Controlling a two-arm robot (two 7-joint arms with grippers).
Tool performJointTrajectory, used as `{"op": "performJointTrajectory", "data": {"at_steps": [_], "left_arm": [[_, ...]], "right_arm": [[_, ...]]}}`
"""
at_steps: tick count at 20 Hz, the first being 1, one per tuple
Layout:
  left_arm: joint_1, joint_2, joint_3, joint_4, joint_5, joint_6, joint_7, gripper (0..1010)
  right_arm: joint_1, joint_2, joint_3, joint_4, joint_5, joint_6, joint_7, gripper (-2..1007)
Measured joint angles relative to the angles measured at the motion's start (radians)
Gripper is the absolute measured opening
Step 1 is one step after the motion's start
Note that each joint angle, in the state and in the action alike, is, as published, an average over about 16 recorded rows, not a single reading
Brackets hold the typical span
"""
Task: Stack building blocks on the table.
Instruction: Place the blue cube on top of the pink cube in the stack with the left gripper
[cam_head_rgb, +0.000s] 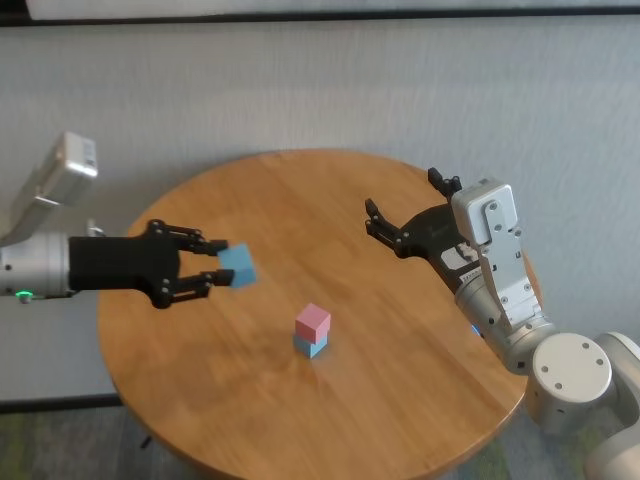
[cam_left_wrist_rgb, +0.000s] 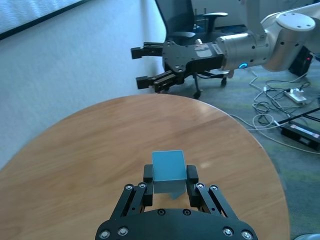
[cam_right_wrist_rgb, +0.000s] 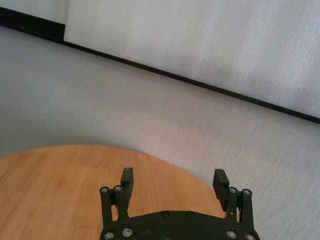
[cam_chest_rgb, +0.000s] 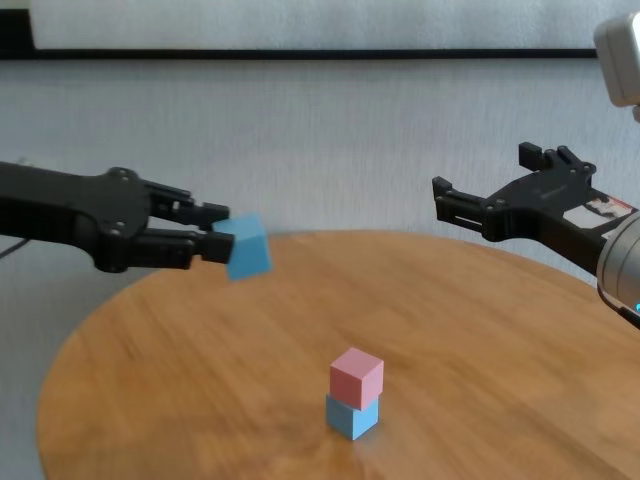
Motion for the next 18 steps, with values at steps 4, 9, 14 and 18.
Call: {"op": "performJointTrajectory", "data": {"at_steps": [4, 9, 14, 18], "left_arm": [[-0.041, -0.021, 0.043, 0.022, 0.006, 0.004, -0.047, 394], [-0.097, -0.054, 0.094, 0.079, 0.023, 0.014, -0.087, 394], [-0.143, -0.084, 0.134, 0.137, 0.038, 0.030, -0.102, 394], [-0.167, -0.109, 0.156, 0.176, 0.042, 0.046, -0.096, 394]], "right_arm": [[0.000, 0.000, 0.000, 0.000, 0.000, 0.000, 0.000, 1005], [0.000, 0.000, 0.000, 0.000, 0.000, 0.000, 0.000, 1005], [0.000, 0.000, 0.000, 0.000, 0.000, 0.000, 0.000, 1005], [0.000, 0.000, 0.000, 0.000, 0.000, 0.000, 0.000, 1005]]}}
